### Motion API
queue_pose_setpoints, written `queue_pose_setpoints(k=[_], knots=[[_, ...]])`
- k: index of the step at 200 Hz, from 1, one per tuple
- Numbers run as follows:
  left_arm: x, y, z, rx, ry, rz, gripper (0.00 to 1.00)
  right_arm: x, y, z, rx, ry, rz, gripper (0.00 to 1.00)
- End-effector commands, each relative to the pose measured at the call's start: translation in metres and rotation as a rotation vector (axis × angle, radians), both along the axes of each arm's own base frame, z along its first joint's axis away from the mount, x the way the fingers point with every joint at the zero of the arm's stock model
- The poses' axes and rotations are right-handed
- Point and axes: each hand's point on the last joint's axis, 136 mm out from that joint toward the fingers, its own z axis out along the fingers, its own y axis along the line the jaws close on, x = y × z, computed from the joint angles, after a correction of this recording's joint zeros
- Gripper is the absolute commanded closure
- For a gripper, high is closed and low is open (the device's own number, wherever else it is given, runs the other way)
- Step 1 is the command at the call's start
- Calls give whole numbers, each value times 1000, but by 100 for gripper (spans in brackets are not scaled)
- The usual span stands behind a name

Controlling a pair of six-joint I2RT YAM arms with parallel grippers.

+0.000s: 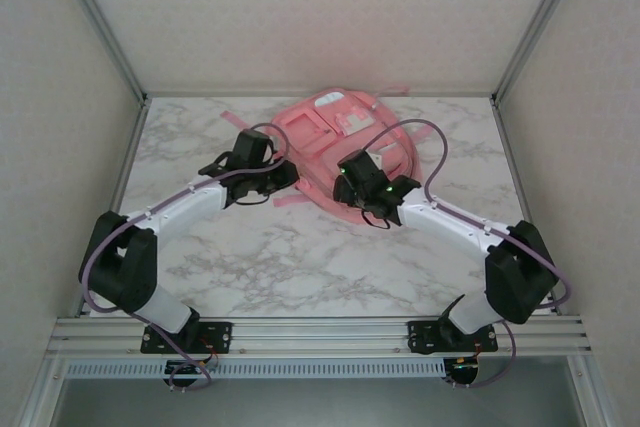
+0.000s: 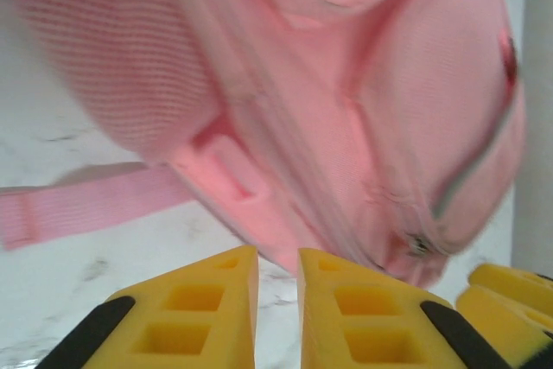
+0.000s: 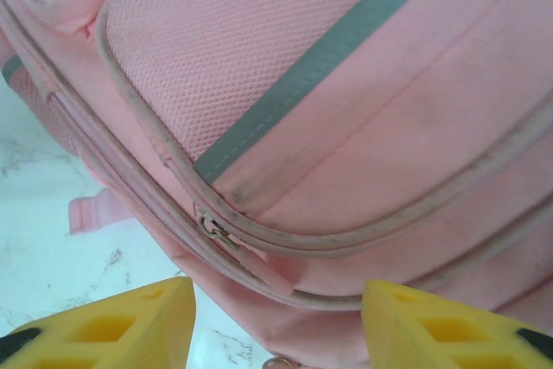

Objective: Pack the student bag

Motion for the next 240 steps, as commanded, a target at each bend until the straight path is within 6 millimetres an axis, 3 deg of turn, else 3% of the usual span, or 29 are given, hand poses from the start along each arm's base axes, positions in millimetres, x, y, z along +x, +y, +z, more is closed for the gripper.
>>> queue_pose_setpoints(k=[1,35,67,86,99,149,172,197,207,218,240], knots=[[-3,17,-5,33,16,55,80,11,15,-6,-40,-16,75,46],[-1,15,-7,5,22,59,74,27,18,-18,-129,-26,83,49],[3,8,-11,-49,33,83,39,36,24,-26,-151,-35,95,65],[7,2,-14,-81,38,93,28,38,26,-28,-156,-36,105,76],[9,-5,-17,-98,43,92,26,36,29,-25,-145,-35,122,85],[18,-44,-37,-116,56,86,24,24,40,-3,-73,-53,225,100],[27,-57,-46,-99,40,94,31,14,43,-2,-54,-40,283,100],[36,-55,-63,-60,42,133,63,2,35,-14,-66,4,336,100],[38,-51,-69,-45,44,148,84,-5,31,-21,-81,32,356,100],[41,-46,-71,-32,42,167,100,-5,16,-27,-94,63,351,100],[45,-35,-70,-7,33,184,100,-10,-8,-38,-109,117,342,100]])
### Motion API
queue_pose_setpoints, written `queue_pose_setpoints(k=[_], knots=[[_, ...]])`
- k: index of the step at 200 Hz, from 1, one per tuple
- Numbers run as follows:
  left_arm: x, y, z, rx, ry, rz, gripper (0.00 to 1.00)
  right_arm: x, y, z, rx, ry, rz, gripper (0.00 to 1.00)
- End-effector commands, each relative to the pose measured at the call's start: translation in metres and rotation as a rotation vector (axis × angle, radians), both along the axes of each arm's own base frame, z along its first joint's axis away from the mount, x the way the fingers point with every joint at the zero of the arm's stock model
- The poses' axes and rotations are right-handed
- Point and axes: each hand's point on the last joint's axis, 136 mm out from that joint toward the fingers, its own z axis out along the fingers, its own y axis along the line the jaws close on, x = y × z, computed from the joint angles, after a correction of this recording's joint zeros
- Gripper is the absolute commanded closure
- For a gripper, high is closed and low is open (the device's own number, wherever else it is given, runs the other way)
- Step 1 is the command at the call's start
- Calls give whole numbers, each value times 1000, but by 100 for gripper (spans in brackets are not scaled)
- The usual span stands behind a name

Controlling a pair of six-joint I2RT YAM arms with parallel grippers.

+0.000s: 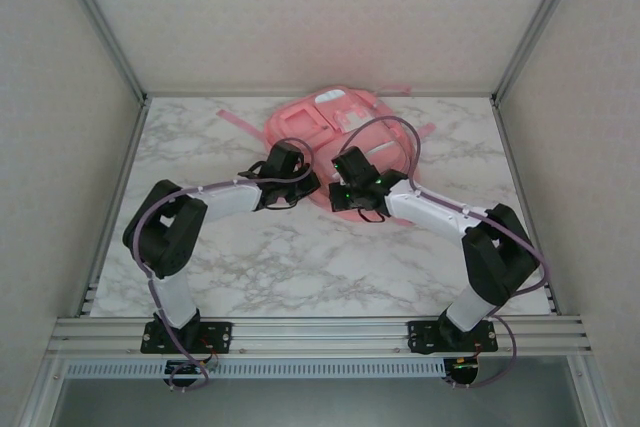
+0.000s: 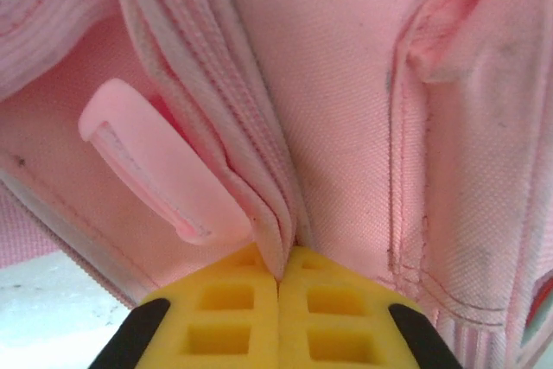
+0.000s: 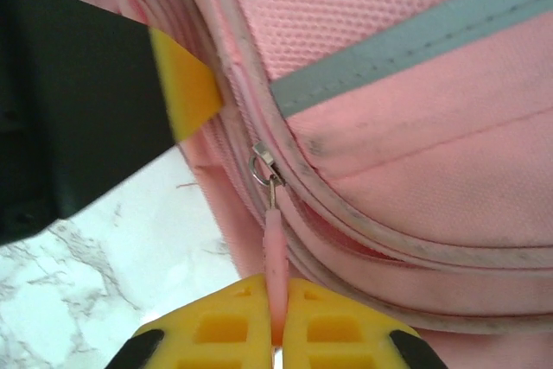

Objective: Pack the student bag

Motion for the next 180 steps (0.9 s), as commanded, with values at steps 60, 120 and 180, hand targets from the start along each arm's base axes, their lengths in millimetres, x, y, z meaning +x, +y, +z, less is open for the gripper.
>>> queue_pose_setpoints(k=[60,120,180], knots=[[25,46,12,104,-64,99,100,-10,-74,-1,-20,41,-18,100],[18,78,25,154,-46,42,100,6,-109,14,-85,-5,-37,100],[31,153,29,259,-31,148,100,26,-86,29,26,-23,24,100]])
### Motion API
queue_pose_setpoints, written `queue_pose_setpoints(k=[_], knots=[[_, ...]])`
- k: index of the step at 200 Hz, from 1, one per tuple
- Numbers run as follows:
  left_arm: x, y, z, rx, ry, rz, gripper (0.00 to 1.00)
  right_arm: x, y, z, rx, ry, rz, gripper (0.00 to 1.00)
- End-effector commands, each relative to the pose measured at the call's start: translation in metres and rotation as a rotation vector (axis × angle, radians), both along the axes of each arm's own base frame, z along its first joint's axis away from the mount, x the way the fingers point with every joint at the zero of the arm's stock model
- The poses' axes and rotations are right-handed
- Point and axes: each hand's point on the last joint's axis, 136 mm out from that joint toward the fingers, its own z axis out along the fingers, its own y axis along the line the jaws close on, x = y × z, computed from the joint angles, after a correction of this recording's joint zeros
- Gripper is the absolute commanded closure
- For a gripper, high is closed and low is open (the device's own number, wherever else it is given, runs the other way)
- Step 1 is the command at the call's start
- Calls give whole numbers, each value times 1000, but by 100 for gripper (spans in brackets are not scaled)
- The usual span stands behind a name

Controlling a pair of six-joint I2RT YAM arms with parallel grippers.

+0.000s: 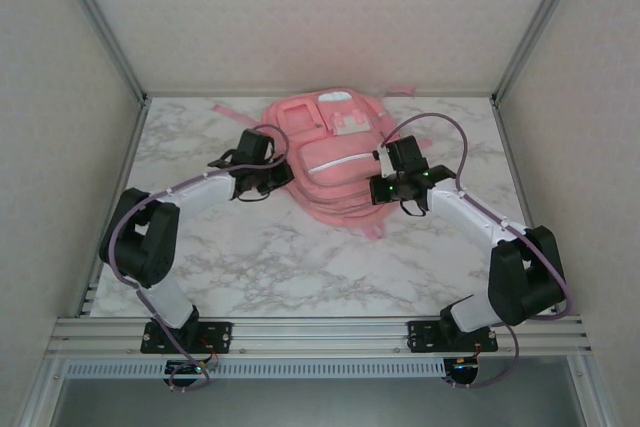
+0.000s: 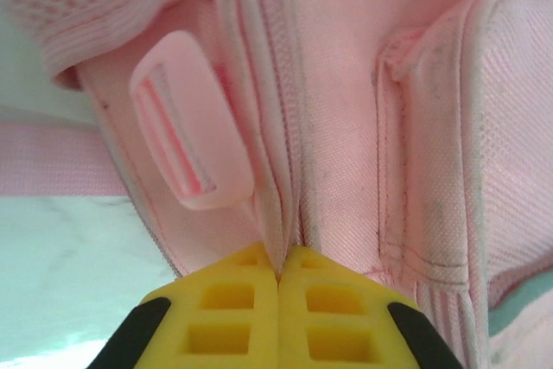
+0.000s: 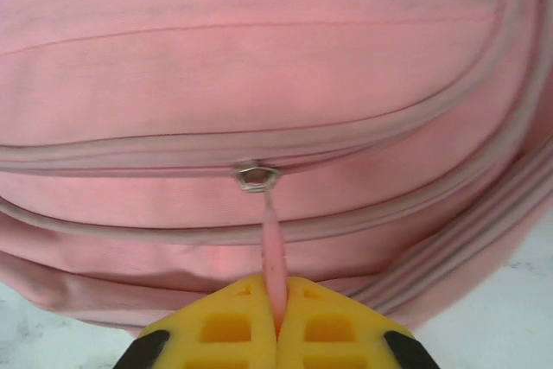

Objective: Pack the student bag

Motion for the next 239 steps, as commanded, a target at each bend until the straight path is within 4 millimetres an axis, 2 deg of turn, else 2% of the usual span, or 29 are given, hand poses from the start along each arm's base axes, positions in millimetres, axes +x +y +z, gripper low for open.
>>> queue_pose_setpoints(k=[1,22,33,47,53,72,92,116,137,156,179,206,223,239], knots=[[17,73,7,138,-16,169,100,10,2,10,25,-2,5,100],[24,81,23,148,-43,203,99,10,21,8,121,27,45,100],[23,82,30,146,-45,215,78,8,31,8,161,41,69,100],[18,79,38,110,-33,228,44,7,40,6,181,48,90,100],[14,76,42,86,-29,233,34,6,42,4,182,52,96,100],[-4,58,57,-19,-23,233,22,3,47,1,186,61,116,100],[-26,33,71,-105,-25,237,15,1,49,-3,176,66,127,100],[-48,8,70,-165,7,274,11,2,46,-6,159,57,124,100],[-56,-13,64,-261,34,327,12,2,45,-4,157,47,124,100],[-51,-26,65,-275,1,352,13,2,44,-1,160,32,120,100],[-44,-40,55,-271,8,369,16,1,41,-2,144,18,121,100],[-30,-37,38,-257,-14,441,21,1,38,-4,119,-8,139,100],[-22,-29,28,-195,-35,476,30,3,36,-6,95,-42,158,100],[-17,-21,20,-154,-49,501,51,5,31,-8,54,-77,176,100]])
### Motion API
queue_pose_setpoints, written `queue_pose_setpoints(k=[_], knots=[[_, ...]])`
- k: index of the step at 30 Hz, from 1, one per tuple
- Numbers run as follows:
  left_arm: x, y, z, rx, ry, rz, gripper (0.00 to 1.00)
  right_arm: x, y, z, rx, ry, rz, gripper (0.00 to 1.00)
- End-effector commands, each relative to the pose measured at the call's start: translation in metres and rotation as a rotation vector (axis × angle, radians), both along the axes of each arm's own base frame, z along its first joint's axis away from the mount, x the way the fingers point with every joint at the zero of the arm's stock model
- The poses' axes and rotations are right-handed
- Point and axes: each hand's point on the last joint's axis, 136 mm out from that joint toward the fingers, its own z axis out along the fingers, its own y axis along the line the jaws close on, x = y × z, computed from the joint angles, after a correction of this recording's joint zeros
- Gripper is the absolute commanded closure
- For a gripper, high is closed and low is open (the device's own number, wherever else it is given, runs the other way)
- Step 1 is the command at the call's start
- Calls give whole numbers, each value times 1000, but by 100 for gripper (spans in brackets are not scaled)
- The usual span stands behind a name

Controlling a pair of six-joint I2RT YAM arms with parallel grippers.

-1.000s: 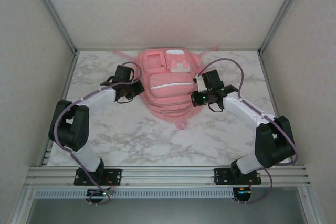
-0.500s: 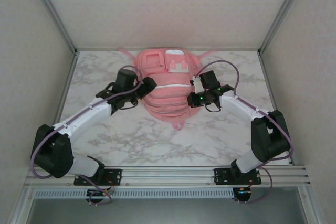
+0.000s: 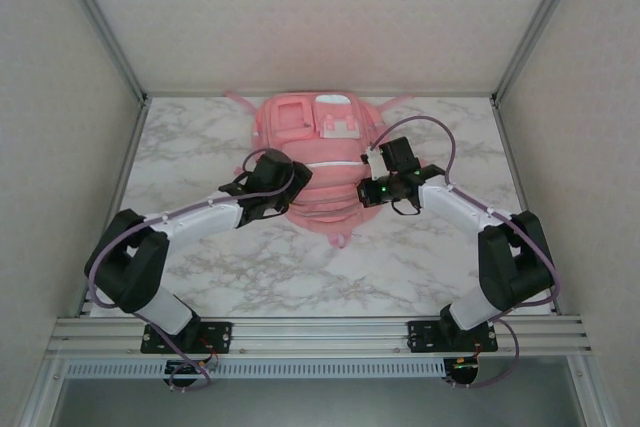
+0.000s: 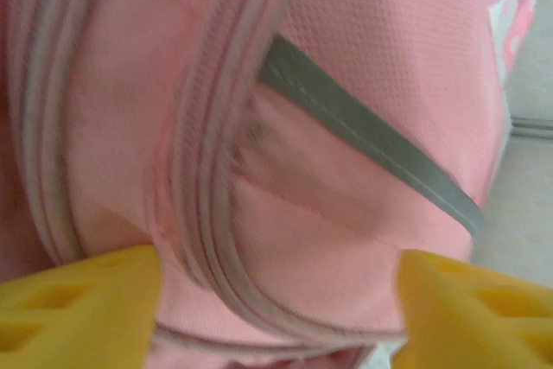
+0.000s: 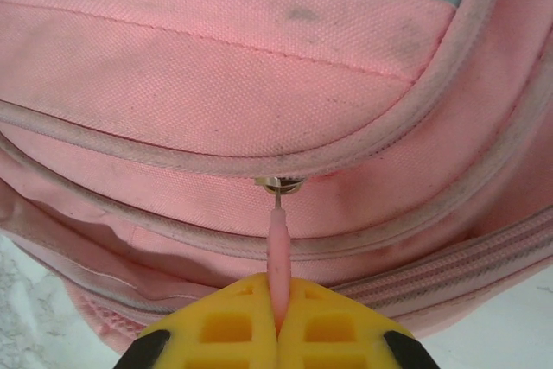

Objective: Pack the student bag

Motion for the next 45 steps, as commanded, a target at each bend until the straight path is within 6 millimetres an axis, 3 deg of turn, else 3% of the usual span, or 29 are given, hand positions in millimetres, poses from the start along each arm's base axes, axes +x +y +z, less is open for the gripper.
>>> queue_pose_setpoints(k=[1,6,12,18,22,33,39,41,42,44,45], knots=[[24,13,6,49,-76,103,52,10,-2,13,-37,-138,41,100],[27,35,-1,104,-68,119,100,13,-18,10,-140,-245,91,100],[20,70,-2,148,-53,149,100,25,-36,8,-187,-297,125,100],[15,86,-2,159,-44,159,100,45,-49,-2,-218,-266,133,100],[13,84,-2,151,-40,141,100,64,-52,0,-204,-287,127,100],[2,79,-14,117,1,109,100,136,-33,16,-142,-349,105,100],[-1,80,-6,117,-12,89,100,139,-29,27,-85,-359,59,99],[0,79,5,138,-32,62,94,130,-31,31,-66,-356,42,75],[-3,81,9,165,-32,44,82,125,-33,32,-59,-349,31,68],[-4,87,24,209,-56,28,47,112,-40,34,-61,-336,-4,62],[-5,93,32,242,-69,26,29,107,-46,32,-74,-330,-34,51]])
